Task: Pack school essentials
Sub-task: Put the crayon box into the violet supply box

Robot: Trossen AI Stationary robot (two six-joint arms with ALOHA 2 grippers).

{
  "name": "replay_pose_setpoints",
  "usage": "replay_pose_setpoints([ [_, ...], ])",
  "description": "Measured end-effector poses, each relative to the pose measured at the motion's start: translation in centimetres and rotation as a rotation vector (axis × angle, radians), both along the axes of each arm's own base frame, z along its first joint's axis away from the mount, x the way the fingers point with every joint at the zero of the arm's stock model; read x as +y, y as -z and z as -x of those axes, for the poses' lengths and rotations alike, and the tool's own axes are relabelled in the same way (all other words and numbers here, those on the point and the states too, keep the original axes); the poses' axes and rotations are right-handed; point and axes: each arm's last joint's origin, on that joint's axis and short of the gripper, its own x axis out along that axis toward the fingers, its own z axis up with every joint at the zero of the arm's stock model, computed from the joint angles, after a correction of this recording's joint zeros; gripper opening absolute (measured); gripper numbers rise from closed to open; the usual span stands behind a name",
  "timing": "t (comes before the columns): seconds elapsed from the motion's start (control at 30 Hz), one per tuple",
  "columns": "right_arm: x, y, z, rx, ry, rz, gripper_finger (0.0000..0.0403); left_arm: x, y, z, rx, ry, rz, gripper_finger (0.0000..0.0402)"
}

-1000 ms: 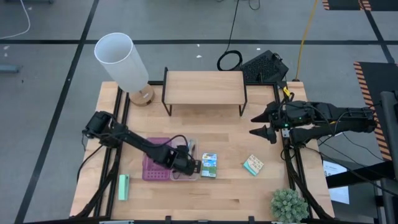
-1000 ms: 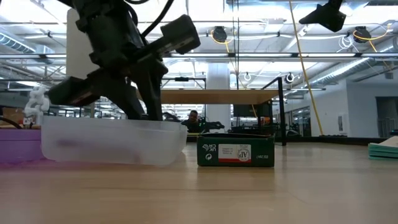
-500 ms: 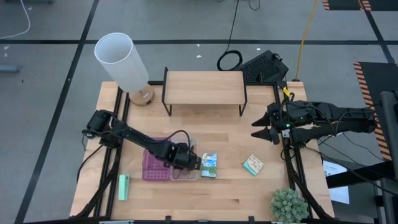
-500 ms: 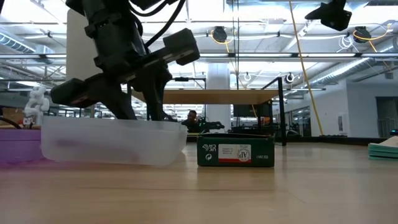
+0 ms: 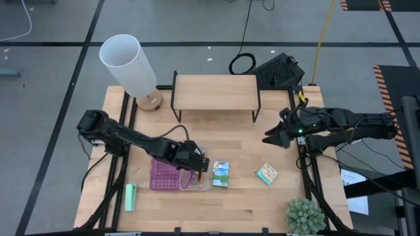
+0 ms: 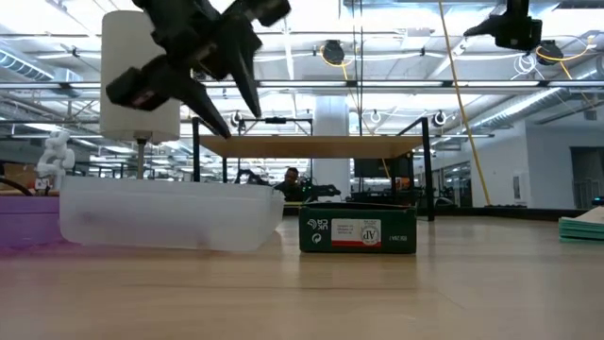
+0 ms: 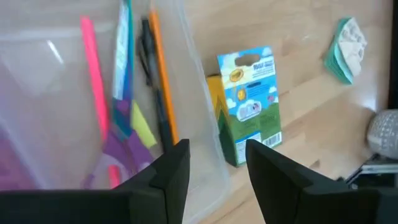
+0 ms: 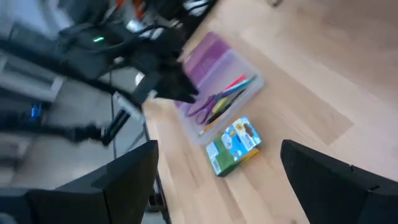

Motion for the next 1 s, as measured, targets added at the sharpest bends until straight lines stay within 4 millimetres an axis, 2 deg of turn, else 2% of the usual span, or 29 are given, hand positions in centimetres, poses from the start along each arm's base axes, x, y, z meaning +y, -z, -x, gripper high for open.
replay_pose_setpoints([
  [0.17, -0.1, 0.7, -1.3, 0.063, 0.177, -0.142, 0.0329, 0.9, -2.1, 1.3, -0.024, 0.099, -0.073, 0.0161],
  [0.27, 0.3, 1.3, -2.7, 0.099, 0.215, -0.225, 0.0329, 1.1, -3.2, 2.1, -0.037, 0.156, -0.108, 0.0161],
  [0.4, 1.8, 2.0, -5.3, 0.094, 0.207, -0.309, 0.0329, 1.1, -4.4, 3.3, -0.043, 0.214, -0.139, 0.0161],
  [0.5, 3.4, 2.7, -7.3, 0.076, 0.265, -0.373, 0.0329, 1.0, -5.1, 4.3, -0.036, 0.254, -0.163, 0.0161],
  [0.6, 4.9, 3.5, -9.1, 0.049, 0.303, -0.417, 0.0329, 0.5, -5.7, 5.3, -0.030, 0.274, -0.204, 0.0161],
  [0.77, 7.1, 5.4, -11.2, 0.117, 0.309, -0.459, 0.0329, -1.1, -6.0, 6.5, -0.027, 0.314, -0.240, 0.0161],
  [1.0, 8.9, 5.2, -14.3, 0.245, 0.323, -0.418, 0.0329, -3.1, -6.0, 7.5, -0.040, 0.342, -0.263, 0.0161],
])
